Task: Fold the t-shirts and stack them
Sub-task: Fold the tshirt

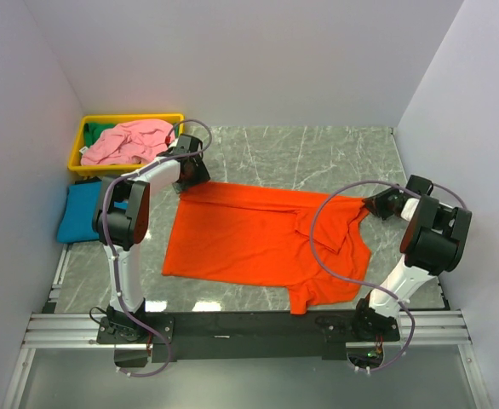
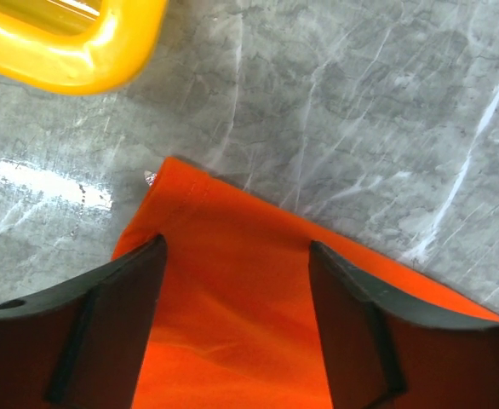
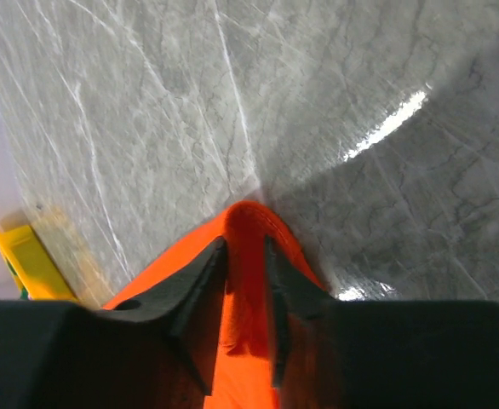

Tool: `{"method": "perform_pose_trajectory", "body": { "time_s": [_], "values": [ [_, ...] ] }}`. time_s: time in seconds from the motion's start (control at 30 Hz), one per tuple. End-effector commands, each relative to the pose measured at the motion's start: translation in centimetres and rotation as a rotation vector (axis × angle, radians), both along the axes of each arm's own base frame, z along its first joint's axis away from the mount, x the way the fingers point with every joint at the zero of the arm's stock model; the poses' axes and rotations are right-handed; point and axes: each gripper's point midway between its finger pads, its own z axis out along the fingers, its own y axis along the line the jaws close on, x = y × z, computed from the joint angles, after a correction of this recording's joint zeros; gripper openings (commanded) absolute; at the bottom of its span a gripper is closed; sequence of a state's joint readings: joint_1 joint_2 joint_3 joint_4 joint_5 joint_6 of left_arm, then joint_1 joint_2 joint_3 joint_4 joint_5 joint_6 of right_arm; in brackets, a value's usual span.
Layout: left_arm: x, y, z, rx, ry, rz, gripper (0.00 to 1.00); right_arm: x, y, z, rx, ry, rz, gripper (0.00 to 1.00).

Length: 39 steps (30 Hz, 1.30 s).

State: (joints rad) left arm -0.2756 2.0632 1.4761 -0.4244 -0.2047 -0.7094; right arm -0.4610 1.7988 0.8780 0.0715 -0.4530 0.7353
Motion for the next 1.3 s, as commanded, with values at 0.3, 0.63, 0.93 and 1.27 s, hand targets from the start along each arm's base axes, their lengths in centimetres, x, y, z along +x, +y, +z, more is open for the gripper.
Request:
{"method": "perform_pose_trajectory", "body": {
  "time_s": [0.3,0.63,0.93,1.27],
  "values": [
    [0.6,-1.7,6.9,0.065,-0.115,-0.078,0.89,-1.8,-0.1,8.0,-0.343,0.021,0.018,0.5],
    [-2.0,-3.1,7.8,0.109,-0.133,-0.12,0.72,-4.2,9.2,7.1,-0.446,0.084,0.307,0.44],
    [-2.9,-5.2,2.9,0.089,-0.042,-0.182,0.68,-5.7,10.6,2.6,-0.403,0.229,0.416,0.4],
    [-0.1,-6.3,-0.9,0.123,0.018,-0.197,0.67,-3.4,9.8,-0.3,-0.411,0.323,0.432,0.4]
  ]
}}
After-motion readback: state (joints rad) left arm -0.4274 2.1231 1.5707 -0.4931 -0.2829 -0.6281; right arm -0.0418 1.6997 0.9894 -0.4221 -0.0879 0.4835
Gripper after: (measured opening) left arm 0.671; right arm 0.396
